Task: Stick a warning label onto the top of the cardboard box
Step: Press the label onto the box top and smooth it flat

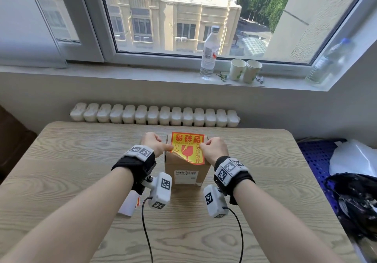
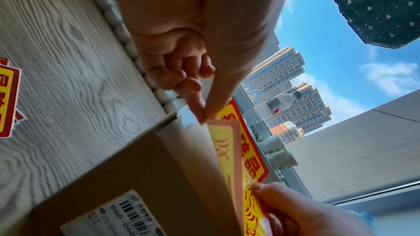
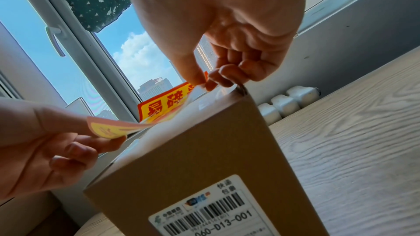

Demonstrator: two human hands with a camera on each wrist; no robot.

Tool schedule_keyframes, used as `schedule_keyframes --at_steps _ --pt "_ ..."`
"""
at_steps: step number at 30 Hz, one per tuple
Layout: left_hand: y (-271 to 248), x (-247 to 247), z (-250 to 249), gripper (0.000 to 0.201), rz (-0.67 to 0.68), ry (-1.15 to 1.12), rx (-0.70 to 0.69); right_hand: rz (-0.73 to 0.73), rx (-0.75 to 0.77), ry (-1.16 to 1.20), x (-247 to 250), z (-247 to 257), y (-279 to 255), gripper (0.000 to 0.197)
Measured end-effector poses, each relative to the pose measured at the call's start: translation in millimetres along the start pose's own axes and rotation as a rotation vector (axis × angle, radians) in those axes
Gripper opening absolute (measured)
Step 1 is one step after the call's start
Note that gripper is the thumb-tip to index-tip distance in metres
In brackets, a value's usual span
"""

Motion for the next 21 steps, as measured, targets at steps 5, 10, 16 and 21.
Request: schedule_keyframes --at_steps 5,10,16,21 --pt "3.7 -4.2 3.9 0.044 -0.018 0.038 -0.003 0.006 -0.009 -0.026 -0.2 -0.1 3.9 0.024" --pt "2.2 -5.1 2.2 0.050 -0.046 0.061 -0.033 0.006 -0.016 -0.056 -1.4 -0.1 7.3 0.024" --pt "0.2 -5.9 -0.2 0.049 -0.069 0.119 -0.087 -0.024 -0.020 -0.072 -3.7 -0.9 9.6 0.026" --pt "-3.4 -7.2 -6.1 0.048 -0.062 0.206 -0.109 -0.033 -0.017 -0.082 -3.6 -0.2 8.5 0.026"
Point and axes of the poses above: each hand's wrist, its own y-axis towards the middle knuckle, its own x-axis out of the back of the hand, z = x × y, the point moved 2 cm from there along y, towards the middle knuckle, and after that the axes turned 8 degrees about -y, right-handed, at the moved point
